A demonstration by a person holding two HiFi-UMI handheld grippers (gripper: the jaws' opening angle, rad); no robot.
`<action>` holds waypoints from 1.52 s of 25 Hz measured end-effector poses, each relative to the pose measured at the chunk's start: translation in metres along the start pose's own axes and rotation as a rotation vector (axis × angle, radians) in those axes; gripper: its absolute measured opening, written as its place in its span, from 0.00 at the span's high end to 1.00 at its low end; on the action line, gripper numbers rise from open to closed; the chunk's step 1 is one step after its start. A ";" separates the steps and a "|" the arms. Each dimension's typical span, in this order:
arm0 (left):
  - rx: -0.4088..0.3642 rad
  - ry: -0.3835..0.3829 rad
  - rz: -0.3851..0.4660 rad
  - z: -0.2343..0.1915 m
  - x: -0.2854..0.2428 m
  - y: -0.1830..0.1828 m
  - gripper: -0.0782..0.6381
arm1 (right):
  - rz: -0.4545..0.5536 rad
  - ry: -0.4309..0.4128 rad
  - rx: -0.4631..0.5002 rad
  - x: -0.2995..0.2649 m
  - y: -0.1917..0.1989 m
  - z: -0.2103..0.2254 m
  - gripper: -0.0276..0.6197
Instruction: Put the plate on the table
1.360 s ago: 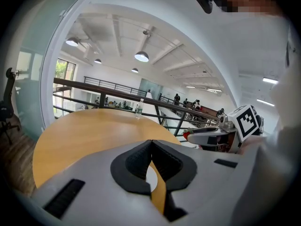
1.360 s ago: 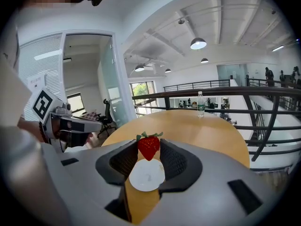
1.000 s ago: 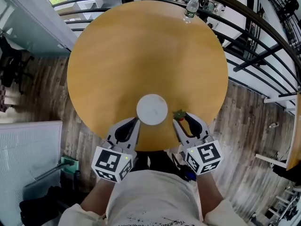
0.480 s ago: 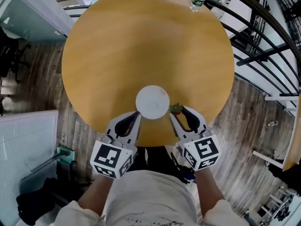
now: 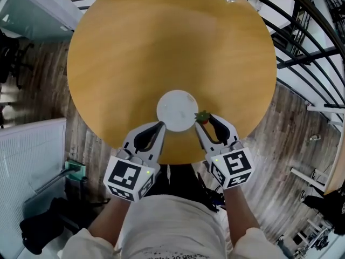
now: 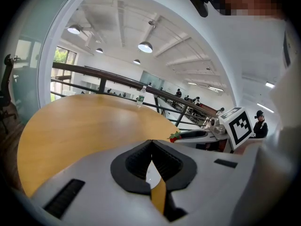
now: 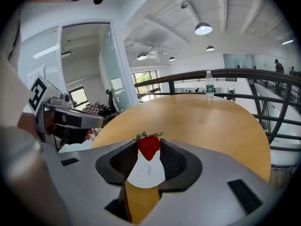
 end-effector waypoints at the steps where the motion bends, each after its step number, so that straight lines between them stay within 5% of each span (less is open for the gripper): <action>1: 0.004 0.003 -0.002 0.000 -0.002 0.002 0.86 | -0.002 0.002 0.001 -0.003 0.001 0.002 0.72; 38: 0.052 -0.014 -0.072 -0.030 -0.027 0.040 0.86 | -0.232 0.057 0.120 -0.106 0.061 0.021 0.72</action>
Point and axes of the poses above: the fingertips, and each gripper's own axes: x backward along the fingers, z to its right, y out of its underside, the point moved 8 cm from there along x, backward along the fingers, and after that the axes turned 14 degrees about -x, right-handed, at the moved point
